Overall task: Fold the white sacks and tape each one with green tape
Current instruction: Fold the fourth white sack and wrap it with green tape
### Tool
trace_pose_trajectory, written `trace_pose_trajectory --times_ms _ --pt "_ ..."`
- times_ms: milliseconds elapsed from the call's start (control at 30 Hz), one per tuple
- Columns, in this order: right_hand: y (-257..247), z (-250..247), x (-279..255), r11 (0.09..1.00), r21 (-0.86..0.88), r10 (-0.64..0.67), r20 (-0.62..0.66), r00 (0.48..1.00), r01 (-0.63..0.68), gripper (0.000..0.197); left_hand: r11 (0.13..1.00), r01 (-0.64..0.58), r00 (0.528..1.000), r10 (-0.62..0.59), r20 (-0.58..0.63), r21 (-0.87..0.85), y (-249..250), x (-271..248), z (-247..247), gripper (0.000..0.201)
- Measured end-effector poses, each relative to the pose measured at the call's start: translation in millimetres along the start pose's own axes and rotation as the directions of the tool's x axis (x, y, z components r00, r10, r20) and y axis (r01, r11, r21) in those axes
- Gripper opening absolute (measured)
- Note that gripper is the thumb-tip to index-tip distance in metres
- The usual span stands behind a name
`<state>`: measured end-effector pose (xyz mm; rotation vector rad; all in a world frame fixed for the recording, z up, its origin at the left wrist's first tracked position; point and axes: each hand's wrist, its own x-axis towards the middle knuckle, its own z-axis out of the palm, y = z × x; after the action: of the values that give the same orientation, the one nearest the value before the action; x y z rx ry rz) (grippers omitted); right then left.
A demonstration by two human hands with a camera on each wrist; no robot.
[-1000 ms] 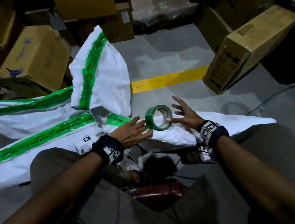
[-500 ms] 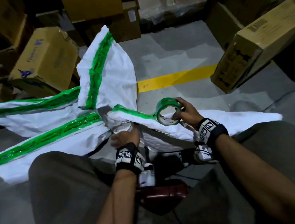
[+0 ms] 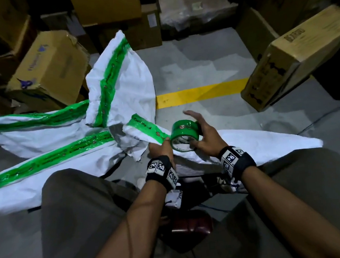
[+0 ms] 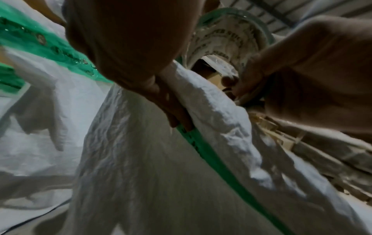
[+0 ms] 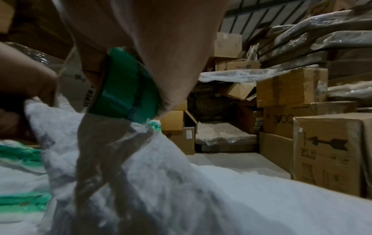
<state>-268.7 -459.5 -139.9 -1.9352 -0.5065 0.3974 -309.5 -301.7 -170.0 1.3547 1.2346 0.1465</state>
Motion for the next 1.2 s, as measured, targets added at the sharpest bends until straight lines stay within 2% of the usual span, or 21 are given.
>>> trace_pose_trajectory --times_ms 100,167,233,300,367,400,433,500,567,633,667,733,800,867,900,967,1000,1067,1100,1167,1200 --pt "-4.8 -7.8 6.3 0.982 -0.126 -0.148 -0.047 0.988 0.141 0.079 0.999 -0.015 0.999 0.017 0.046 -0.051 24.7 3.9 7.6 0.027" --pt "-8.7 -20.8 4.0 0.972 -0.197 -0.145 -0.078 0.986 0.128 0.078 0.997 -0.069 0.993 0.073 0.091 -0.044 45.1 7.8 17.3 0.031" --pt "-11.1 -40.5 0.3 0.947 -0.310 -0.122 -0.095 0.988 0.087 0.068 0.991 -0.133 0.985 0.136 0.106 -0.030 67.7 15.9 23.4 0.043" --pt "-13.6 -57.9 -3.4 0.818 -0.572 -0.105 -0.048 0.993 0.059 0.056 0.987 -0.155 0.979 0.160 0.123 -0.051 90.4 31.7 26.7 0.043" --pt "-16.9 -60.9 -12.0 0.639 -0.769 0.009 0.022 1.000 0.011 0.063 0.987 -0.151 0.972 0.159 0.174 -0.061 112.6 43.7 25.5 0.042" --pt "-17.1 -57.6 -17.6 0.598 -0.801 0.070 0.046 0.996 -0.005 0.070 0.985 -0.155 0.966 0.166 0.200 -0.072 118.6 50.9 25.8 0.046" --pt "-15.9 -52.1 -23.8 0.601 -0.799 0.122 0.065 0.990 -0.021 0.077 0.985 -0.148 0.965 0.163 0.204 -0.087 120.2 53.4 25.4 0.050" --pt "-10.8 -38.6 -34.6 0.703 -0.708 0.187 0.085 0.979 -0.073 0.085 0.990 -0.105 0.971 0.123 0.204 -0.094 109.7 59.6 22.2 0.052" --pt "-0.3 -27.0 -39.0 0.827 -0.550 0.211 0.114 0.971 -0.115 0.087 0.986 0.002 0.969 0.039 0.242 -0.165 87.1 64.4 18.6 0.046" --pt "13.0 -19.3 -35.7 0.869 -0.479 0.221 0.154 0.963 -0.123 0.079 0.952 0.107 0.938 -0.001 0.347 -0.286 60.1 65.0 18.6 0.048" --pt "18.9 -16.1 -33.7 0.871 -0.477 0.228 0.175 0.958 -0.120 0.075 0.922 0.129 0.918 0.029 0.396 -0.365 58.6 48.4 15.4 0.045" --pt "25.5 -9.8 -29.8 0.876 -0.467 0.254 0.236 0.938 -0.120 0.080 0.876 0.162 0.898 0.060 0.435 -0.455 46.4 28.0 19.5 0.029" --pt "22.5 -4.2 -26.3 0.883 -0.450 0.294 0.302 0.907 -0.136 0.079 0.903 0.210 0.871 0.002 0.492 -0.375 32.0 3.0 25.4 0.033" --pt "14.5 2.8 -22.4 0.881 -0.445 0.329 0.337 0.882 -0.158 0.085 0.936 0.221 0.901 -0.088 0.425 -0.273 10.8 -4.1 30.3 0.070" --pt "10.1 5.5 -20.9 0.870 -0.462 0.353 0.339 0.872 -0.173 0.087 0.951 0.209 0.925 -0.118 0.361 -0.226 -1.8 0.1 33.0 0.077" --pt "7.7 8.6 -18.0 0.842 -0.507 0.391 0.335 0.857 -0.186 0.084 0.964 0.229 0.924 -0.171 0.341 -0.136 -16.1 10.3 34.3 0.059" --pt "8.5 8.3 -17.3 0.834 -0.520 0.393 0.328 0.859 -0.183 0.079 0.966 0.244 0.910 -0.196 0.366 -0.089 -16.8 8.8 32.5 0.056" --pt "9.8 5.3 -17.1 0.814 -0.560 0.378 0.302 0.875 -0.158 0.074 0.967 0.248 0.901 -0.204 0.383 -0.067 -16.1 11.5 29.5 0.067" --pt "10.2 3.2 -17.2 0.787 -0.602 0.363 0.282 0.888 -0.131 0.073 0.971 0.224 0.906 -0.178 0.383 -0.080 -14.2 16.3 31.3 0.075" --pt "10.6 -1.0 -18.1 0.711 -0.699 0.331 0.234 0.914 -0.078 0.067 0.974 0.215 0.887 -0.161 0.433 -0.077 -1.8 15.0 29.9 0.092" --pt "10.9 -2.8 -18.6 0.676 -0.734 0.321 0.217 0.922 -0.063 0.065 0.971 0.208 0.881 -0.134 0.455 -0.119 6.8 8.8 28.3 0.090"
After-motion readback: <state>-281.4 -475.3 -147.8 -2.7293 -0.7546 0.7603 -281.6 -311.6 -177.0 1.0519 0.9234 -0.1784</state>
